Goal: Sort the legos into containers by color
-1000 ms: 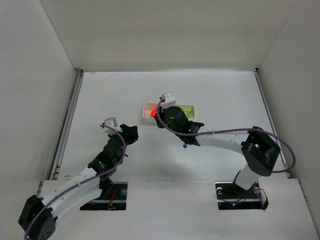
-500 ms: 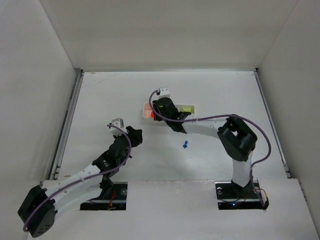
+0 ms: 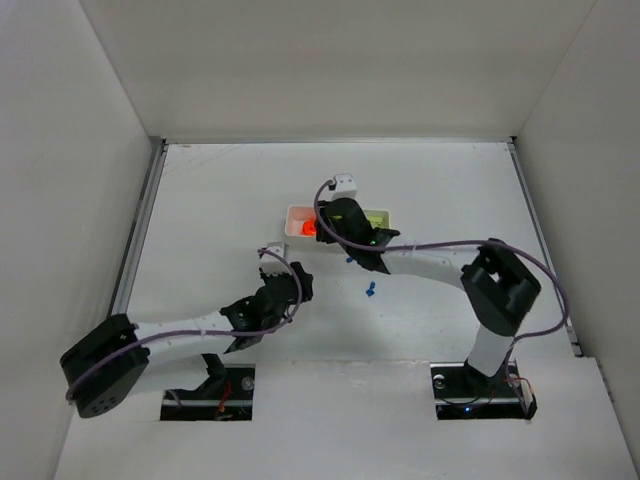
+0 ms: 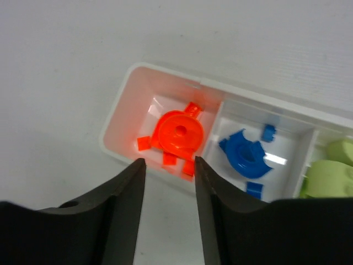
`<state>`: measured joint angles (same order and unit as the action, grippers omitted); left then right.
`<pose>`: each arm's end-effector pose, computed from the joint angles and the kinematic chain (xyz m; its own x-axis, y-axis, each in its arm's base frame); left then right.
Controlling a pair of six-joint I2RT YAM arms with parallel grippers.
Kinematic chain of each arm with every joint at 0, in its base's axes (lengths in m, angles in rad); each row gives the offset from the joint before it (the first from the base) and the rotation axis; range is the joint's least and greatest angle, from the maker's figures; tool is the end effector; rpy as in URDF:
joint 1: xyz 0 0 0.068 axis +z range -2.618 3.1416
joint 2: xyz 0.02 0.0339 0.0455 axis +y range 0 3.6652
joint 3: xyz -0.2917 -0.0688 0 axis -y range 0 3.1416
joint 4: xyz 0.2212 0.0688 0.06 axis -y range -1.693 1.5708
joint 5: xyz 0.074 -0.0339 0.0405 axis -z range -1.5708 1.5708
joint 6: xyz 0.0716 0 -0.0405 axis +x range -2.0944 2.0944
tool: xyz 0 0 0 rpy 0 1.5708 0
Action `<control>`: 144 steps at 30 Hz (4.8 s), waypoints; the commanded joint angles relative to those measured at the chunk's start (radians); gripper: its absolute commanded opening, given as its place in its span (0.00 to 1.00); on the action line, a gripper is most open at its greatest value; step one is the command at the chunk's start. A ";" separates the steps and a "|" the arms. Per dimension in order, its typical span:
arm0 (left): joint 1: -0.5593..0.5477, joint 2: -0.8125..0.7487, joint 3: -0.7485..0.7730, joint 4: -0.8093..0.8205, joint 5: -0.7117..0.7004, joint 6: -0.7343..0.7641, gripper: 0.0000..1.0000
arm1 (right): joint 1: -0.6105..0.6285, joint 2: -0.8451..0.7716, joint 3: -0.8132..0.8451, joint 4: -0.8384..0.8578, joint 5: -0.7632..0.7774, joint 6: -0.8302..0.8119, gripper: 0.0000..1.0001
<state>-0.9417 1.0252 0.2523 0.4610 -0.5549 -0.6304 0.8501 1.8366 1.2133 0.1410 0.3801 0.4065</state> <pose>0.1466 -0.1373 0.2100 -0.3770 -0.3334 -0.8641 0.2104 0.8778 -0.4304 0.3075 0.3098 0.2494 -0.4713 0.0199 -0.8818 -0.3206 0.9275 0.1922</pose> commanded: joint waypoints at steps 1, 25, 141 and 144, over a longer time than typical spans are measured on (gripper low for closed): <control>-0.073 0.126 0.103 0.114 -0.016 0.032 0.46 | -0.009 -0.184 -0.125 0.087 0.084 0.018 0.43; -0.168 0.826 0.633 0.002 -0.342 -0.043 0.42 | -0.098 -0.803 -0.814 0.127 0.151 0.315 0.49; -0.335 0.243 0.146 0.047 -0.102 -0.084 0.57 | -0.087 -0.091 -0.071 -0.014 0.057 0.169 0.36; -0.364 0.302 0.162 0.085 -0.102 -0.091 0.57 | -0.082 -0.117 -0.075 -0.004 0.069 0.169 0.49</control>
<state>-1.2823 1.2964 0.3676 0.4713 -0.6353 -0.7017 0.7597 1.7576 1.0943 0.1371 0.4461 0.5770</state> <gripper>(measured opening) 0.564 0.466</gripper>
